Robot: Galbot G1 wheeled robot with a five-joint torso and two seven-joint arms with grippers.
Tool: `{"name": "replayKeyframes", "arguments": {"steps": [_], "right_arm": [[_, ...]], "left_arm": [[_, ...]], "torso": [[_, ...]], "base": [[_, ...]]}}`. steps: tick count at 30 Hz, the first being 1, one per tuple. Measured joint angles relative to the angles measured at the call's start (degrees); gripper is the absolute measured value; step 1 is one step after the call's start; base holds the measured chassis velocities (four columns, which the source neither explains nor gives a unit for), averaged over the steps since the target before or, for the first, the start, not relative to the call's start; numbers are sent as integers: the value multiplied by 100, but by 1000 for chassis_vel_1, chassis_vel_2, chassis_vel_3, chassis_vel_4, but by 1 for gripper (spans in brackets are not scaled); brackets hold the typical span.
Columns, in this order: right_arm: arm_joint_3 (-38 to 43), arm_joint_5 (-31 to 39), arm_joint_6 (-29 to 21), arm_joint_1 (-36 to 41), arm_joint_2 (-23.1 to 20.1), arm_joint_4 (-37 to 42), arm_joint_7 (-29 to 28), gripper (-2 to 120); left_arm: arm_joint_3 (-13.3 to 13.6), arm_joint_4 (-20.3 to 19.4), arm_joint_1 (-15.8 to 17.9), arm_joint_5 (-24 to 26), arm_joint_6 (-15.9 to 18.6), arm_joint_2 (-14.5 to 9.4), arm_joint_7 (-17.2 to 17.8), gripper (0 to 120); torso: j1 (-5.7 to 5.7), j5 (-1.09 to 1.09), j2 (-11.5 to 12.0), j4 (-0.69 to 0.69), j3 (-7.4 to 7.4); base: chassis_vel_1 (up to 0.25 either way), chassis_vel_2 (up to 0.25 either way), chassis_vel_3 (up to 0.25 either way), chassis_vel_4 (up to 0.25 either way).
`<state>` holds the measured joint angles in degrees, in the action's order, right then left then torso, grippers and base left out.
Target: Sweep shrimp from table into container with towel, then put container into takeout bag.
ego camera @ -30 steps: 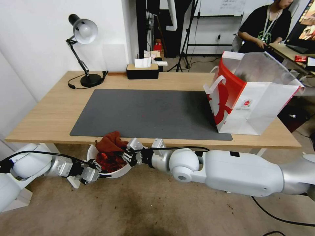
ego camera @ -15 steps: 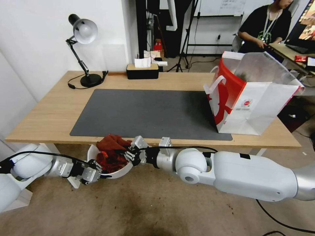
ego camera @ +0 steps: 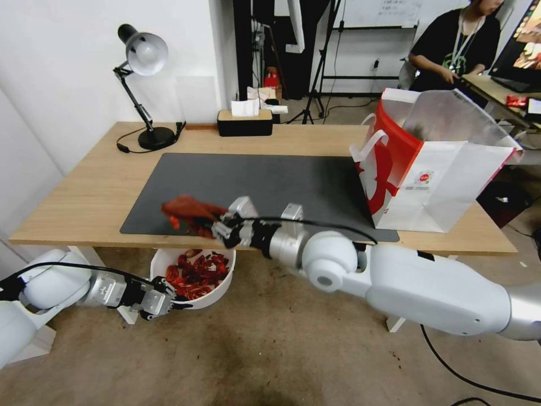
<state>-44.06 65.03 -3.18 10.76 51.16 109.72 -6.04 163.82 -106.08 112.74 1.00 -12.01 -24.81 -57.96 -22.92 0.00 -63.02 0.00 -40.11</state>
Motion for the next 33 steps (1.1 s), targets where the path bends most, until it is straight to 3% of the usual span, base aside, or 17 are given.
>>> {"name": "replayKeyframes", "arguments": {"steps": [15,20,22,23,25,27,29,30,31,33], "right_arm": [[1323,-203,-10,817,-600,-38,38,4],[1592,-269,-6,1069,-748,-26,108,4],[1750,-341,-1,1246,-813,-29,165,4],[1750,-341,-1,1246,-813,-29,165,4],[1910,-408,7,1403,-825,-48,211,4],[1959,-424,8,1449,-825,-58,219,4],[2101,-483,26,1565,-818,-95,255,4],[2101,-483,26,1565,-818,-95,255,4],[2139,-512,39,1605,-817,-113,271,4],[2260,-590,73,1716,-818,-153,312,4]], "left_arm": [[-13,55,-329,-70,4,-120,0,0],[-300,24,-679,-159,-2,-145,-15,0],[-678,-29,-1102,-200,-34,-127,-23,0],[-678,-29,-1102,-200,-34,-127,-23,0],[-1135,-104,-1586,-219,-55,-97,-25,0],[-1291,-128,-1761,-222,-61,-91,-26,0],[-1878,-237,-2425,-235,-80,-94,-27,0],[-1878,-237,-2425,-235,-80,-94,-27,0],[-2086,-275,-2646,-237,-87,-95,-26,0],[-2827,-403,-3357,-244,-90,-108,-28,0]], "torso": [[0,1,0,0,0],[0,1,0,0,0],[0,0,0,0,0],[0,0,0,0,0],[0,1,0,0,1],[0,1,0,0,0],[0,-2,0,-1,1],[0,-2,0,-1,1],[0,-1,0,0,1],[0,-1,0,-2,0]], "base": [[0,0,0,0],[0,0,0,0],[0,0,0,0],[0,0,0,0],[0,0,0,0],[0,0,0,0],[0,0,0,0],[0,0,0,0],[0,0,0,0],[0,0,0,0]]}}
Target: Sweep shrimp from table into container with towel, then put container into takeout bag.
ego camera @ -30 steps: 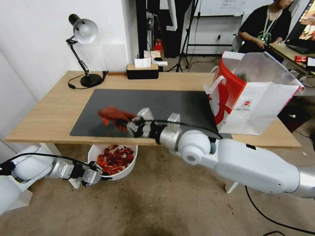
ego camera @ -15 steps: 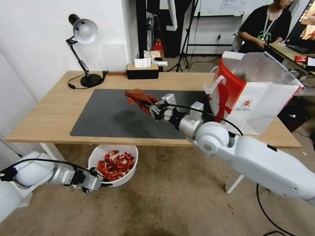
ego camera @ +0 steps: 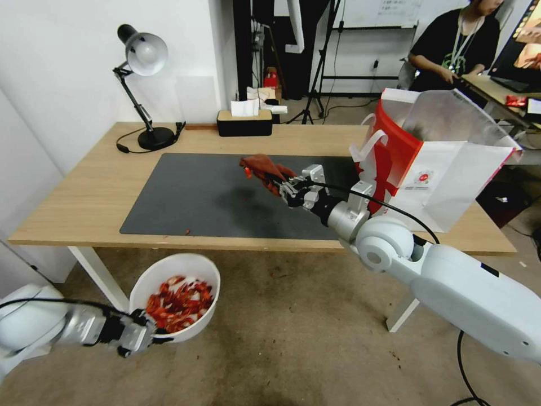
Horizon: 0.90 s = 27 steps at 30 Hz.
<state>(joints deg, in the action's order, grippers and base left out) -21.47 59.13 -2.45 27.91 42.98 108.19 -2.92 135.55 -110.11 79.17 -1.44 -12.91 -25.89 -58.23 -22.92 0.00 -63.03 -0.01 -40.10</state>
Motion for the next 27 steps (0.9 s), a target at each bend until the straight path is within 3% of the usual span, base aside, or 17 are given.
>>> {"name": "replayKeyframes", "arguments": {"steps": [1,4,6,8,10,11,12,13,15,16,19,27], "right_arm": [[0,0,0,0,0,0,0,4],[167,-35,20,125,2,-8,59,4],[205,-42,24,145,2,-12,74,4],[312,-90,56,221,-16,-62,161,4],[329,-104,67,236,-22,-77,182,4],[367,-134,89,278,-34,-109,231,4],[383,-170,93,305,-39,-133,259,4],[383,-170,93,305,-39,-133,259,4],[436,-386,94,389,-47,-238,337,4],[436,-386,94,389,-47,-238,337,4],[501,-532,100,537,-43,-313,399,4],[678,-581,115,806,-65,-262,493,4]], "left_arm": [[0,0,0,0,0,0,0,0],[-815,-171,-782,-1,0,-21,4,0],[-950,-203,-905,0,0,-28,5,0],[-1655,-383,-1653,11,13,-85,6,0],[-1796,-415,-1798,14,17,-96,5,0],[-2117,-493,-2098,21,32,-126,5,0],[-2301,-537,-2268,32,37,-148,5,0],[-2301,-537,-2268,32,37,-148,5,0],[-2753,-649,-2643,60,45,-207,3,0],[-2753,-649,-2643,60,45,-207,3,0],[-3157,-785,-2974,140,55,-273,4,0],[-3612,-960,-3312,281,90,-306,5,0]], "torso": [[0,0,0,0,0],[0,0,0,1,0],[0,-1,0,1,0],[0,-1,0,2,0],[0,-1,0,0,0],[0,2,0,1,-1],[0,1,0,0,-1],[0,1,0,0,-1],[0,1,0,2,0],[0,1,0,2,0],[0,1,0,1,0],[0,1,0,2,0]], "base": [[0,0,0,0],[0,0,0,0],[0,0,0,0],[0,0,0,0],[0,0,0,0],[0,0,0,0],[0,0,0,0],[0,0,0,0],[0,0,0,0],[0,0,0,0],[0,0,0,0],[0,0,0,0]]}}
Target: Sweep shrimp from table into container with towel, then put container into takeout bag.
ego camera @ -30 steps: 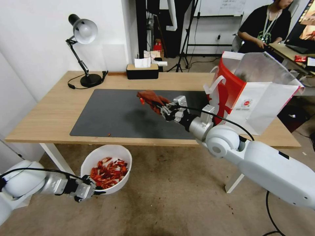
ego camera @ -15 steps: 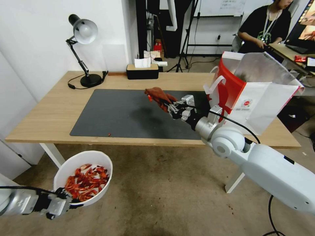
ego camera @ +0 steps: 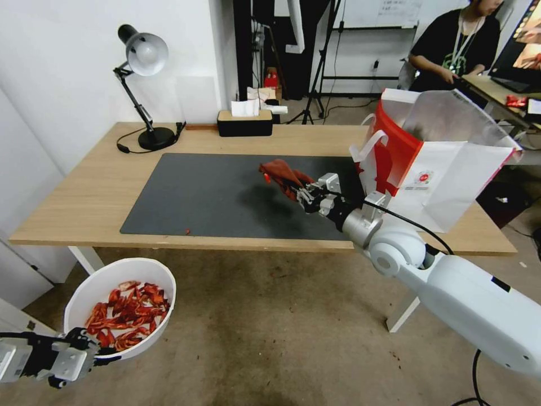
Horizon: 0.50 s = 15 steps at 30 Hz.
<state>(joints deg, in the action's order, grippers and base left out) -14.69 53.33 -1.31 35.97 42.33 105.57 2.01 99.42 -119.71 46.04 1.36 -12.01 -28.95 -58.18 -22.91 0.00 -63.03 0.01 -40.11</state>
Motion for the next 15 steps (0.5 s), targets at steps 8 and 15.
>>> {"name": "replayKeyframes", "arguments": {"steps": [8,15], "right_arm": [[-27,-430,-61,23,52,-120,-64,4],[-194,-1401,-332,-103,295,-625,-610,4]], "left_arm": [[-962,-182,-685,250,0,12,1,0],[-1508,-319,-1110,430,14,18,3,0]], "torso": [[-1,1,0,0,0],[-1,-1,0,-1,0]], "base": [[0,0,0,0],[0,0,0,0]]}}
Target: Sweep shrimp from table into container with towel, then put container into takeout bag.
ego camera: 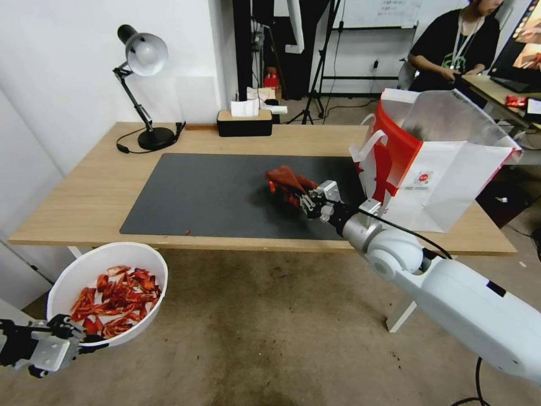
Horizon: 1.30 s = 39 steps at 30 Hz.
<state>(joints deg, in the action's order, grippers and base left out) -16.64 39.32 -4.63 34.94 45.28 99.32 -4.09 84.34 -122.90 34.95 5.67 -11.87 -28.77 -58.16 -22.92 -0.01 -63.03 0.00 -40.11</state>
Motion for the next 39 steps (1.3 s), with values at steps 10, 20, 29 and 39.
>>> {"name": "replayKeyframes", "arguments": {"steps": [10,20,29,39], "right_arm": [[-43,-921,-464,222,271,-436,-950,4],[-74,-1162,-544,405,381,-480,-1241,30],[151,-1449,-645,509,372,-251,-1289,59],[437,-1539,-723,728,195,230,-1283,94]], "left_arm": [[-91,-105,-92,29,50,-66,0,0],[-226,-216,-271,9,50,-253,-26,0],[-489,-355,-475,89,44,-363,-36,0],[-976,-542,-827,309,52,-434,-43,0]], "torso": [[0,0,0,1,0],[1,-1,-1,3,2],[0,1,1,-1,0],[1,0,1,0,0]], "base": [[0,0,0,0],[0,0,0,0],[0,0,0,0],[0,0,0,0]]}}
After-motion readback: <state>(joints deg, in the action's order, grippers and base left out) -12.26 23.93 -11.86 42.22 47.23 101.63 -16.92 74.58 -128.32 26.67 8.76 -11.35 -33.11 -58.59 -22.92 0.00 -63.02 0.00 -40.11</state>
